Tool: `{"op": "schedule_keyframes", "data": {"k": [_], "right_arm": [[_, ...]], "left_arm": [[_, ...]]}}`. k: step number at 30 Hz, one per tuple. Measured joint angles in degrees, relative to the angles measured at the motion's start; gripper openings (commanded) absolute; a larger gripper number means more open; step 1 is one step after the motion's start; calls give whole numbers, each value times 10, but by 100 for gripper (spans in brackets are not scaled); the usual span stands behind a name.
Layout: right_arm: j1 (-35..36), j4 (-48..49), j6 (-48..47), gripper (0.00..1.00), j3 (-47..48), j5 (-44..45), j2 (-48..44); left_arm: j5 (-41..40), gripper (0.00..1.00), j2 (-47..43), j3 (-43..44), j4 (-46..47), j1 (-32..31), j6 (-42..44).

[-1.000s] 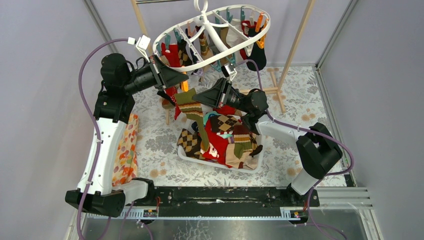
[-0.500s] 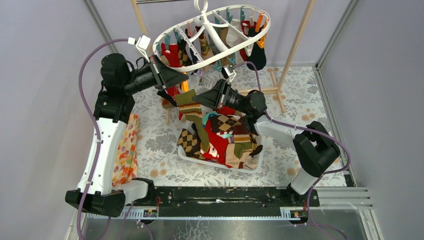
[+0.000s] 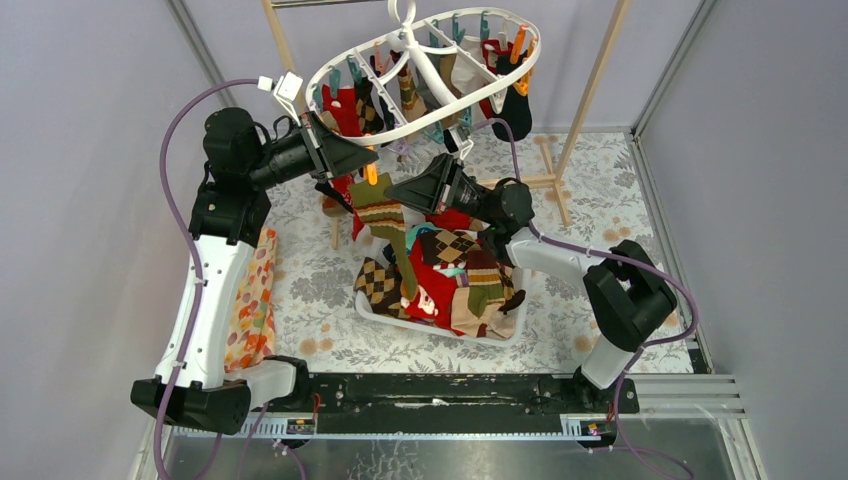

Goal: Clip the socks to the hanger
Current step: Clamp the sock onto the hanger.

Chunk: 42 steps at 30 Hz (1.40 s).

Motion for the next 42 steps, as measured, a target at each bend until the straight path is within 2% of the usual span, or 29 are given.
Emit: {"op": "schedule_keyframes", "data": {"k": [28,37,42], "right_arm": [[0,47,-10,0,1,66,15],[0,50,-11,0,1,70,15],[0,49,-11,3,1,70,15]], "left_arm": [[9,0,0,-1,3,0,0],[3,13,0,-1,3,0,11],[-2,28,-2,-1,3,0,17]]}}
